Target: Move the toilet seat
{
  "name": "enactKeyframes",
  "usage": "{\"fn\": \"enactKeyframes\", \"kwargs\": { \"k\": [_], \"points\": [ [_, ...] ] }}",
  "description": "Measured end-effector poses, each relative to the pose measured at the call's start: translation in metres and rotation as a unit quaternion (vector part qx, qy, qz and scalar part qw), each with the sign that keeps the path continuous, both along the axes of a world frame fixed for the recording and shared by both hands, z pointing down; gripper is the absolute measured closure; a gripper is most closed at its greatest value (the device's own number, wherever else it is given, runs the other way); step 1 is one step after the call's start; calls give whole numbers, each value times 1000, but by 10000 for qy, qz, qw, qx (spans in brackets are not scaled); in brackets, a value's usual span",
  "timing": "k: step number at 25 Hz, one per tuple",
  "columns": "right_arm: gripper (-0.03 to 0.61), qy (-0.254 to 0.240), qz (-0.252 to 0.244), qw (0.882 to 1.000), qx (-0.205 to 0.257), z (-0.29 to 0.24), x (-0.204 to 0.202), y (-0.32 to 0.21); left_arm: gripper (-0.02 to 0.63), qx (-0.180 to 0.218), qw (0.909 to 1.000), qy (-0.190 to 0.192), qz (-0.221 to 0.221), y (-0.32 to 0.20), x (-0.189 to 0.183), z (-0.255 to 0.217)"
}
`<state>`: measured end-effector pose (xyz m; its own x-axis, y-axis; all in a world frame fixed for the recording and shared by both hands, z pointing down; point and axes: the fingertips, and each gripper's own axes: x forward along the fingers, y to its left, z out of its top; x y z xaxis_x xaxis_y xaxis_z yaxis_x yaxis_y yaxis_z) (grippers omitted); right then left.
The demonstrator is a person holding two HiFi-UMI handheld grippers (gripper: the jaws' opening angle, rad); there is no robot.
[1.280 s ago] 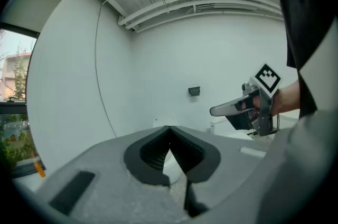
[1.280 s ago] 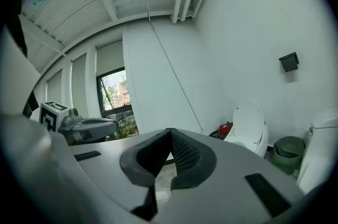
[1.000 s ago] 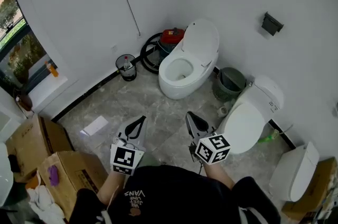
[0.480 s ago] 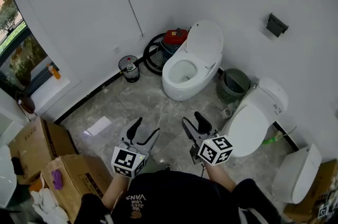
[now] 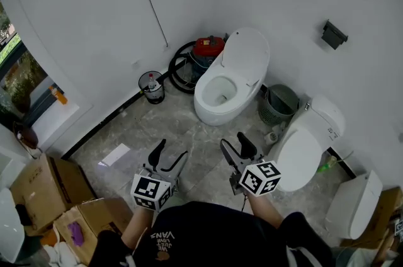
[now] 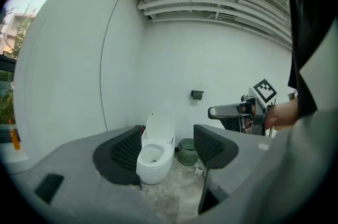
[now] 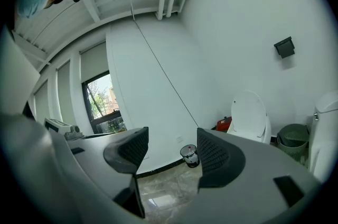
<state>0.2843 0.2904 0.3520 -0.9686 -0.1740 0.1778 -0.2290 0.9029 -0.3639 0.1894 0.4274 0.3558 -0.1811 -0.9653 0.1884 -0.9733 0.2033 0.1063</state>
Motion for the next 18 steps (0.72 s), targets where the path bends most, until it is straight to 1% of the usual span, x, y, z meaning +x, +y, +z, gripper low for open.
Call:
{"fn": "enactKeyframes", "kwargs": {
  "k": [4,10,14,18],
  "points": [
    [310,32,233,9997,-11,0,-32,-9,308,-14,9997,-9,252,-13,-36,0],
    [310,-44,622,9980,-84,-3,-80,-18,308,-84,9980,-50,632,-29,-91,2],
    [310,-102,976,9950,-154,-1,-102,-25,308,-123,9955,-70,936,-41,-123,1],
    [310,-133,1340,9907,-213,3,-115,-31,308,-172,9920,-109,1246,-53,-146,3]
  ]
}}
